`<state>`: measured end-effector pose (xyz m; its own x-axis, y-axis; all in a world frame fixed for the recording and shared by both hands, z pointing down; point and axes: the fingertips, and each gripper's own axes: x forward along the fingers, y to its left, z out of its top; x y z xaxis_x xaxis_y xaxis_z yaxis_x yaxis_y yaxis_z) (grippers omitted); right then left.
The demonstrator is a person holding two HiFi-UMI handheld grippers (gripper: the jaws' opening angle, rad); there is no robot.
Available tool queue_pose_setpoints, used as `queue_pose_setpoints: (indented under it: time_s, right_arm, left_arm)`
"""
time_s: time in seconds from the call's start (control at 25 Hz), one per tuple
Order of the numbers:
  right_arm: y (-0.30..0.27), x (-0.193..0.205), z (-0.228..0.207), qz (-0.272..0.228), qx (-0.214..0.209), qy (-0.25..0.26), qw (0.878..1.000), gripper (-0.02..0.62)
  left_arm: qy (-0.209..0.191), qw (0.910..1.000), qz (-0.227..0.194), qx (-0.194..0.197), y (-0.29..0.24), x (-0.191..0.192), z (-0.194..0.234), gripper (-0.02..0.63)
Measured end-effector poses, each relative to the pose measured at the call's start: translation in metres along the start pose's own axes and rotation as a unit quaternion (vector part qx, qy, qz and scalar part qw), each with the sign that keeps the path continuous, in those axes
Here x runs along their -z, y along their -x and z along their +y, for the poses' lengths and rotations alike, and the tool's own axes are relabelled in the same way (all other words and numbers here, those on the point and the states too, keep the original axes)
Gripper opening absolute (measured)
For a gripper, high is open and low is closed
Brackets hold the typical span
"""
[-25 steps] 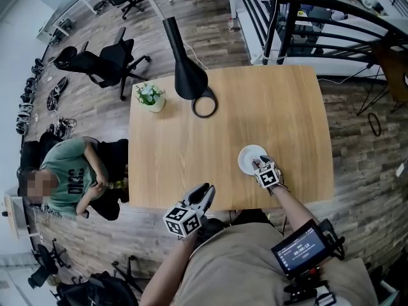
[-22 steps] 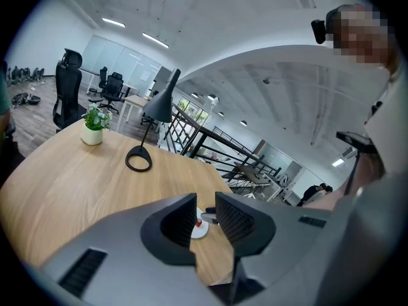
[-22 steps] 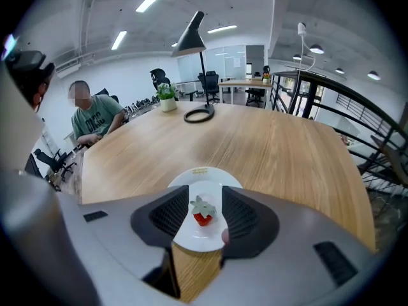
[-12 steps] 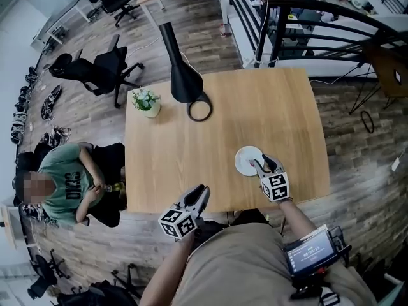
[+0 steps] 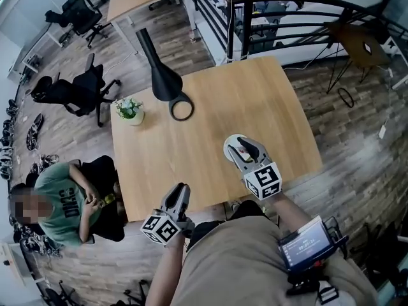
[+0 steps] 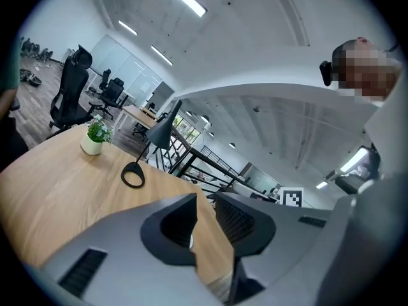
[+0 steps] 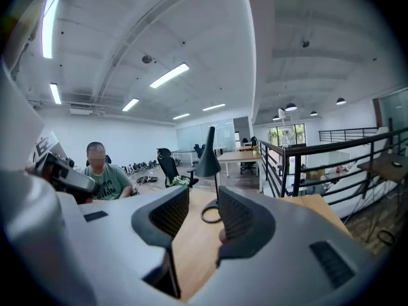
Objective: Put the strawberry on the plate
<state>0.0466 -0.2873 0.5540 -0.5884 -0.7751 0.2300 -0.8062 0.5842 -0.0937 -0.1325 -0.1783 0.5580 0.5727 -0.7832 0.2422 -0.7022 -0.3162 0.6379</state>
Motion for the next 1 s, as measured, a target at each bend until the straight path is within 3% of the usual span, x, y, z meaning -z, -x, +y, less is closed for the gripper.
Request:
queue_pose_setpoints:
  time_s: [0.24, 0.44, 0.8, 1.0]
  right_arm:
    - [0.043, -0.063, 0.073, -0.062, -0.004, 0.03, 0.998, 0.146]
    - [0.089, -0.096, 0.145, -0.095, -0.001, 0.073, 0.993, 0.144]
    - [0.176, -0.089, 0.228, -0.104, 0.039, 0.085, 0.99, 0.144]
    - [0.21, -0.081, 0.256, -0.092, 0.061, 0.093, 0.99, 0.144]
  left_arm:
    - [-0.034, 0.9992, 0.006, 0.022, 0.058, -0.013, -0.007, 0.075]
    - [-0.05, 0.998, -0.024, 0.031, 0.116, -0.029, -0.003, 0.075]
    - [-0.056, 0.9944, -0.048, 0.075, 0.2, -0.002, -0.016, 0.075]
    - [-0.044, 0.9953, -0.041, 0.076, 0.234, 0.021, -0.01, 0.075]
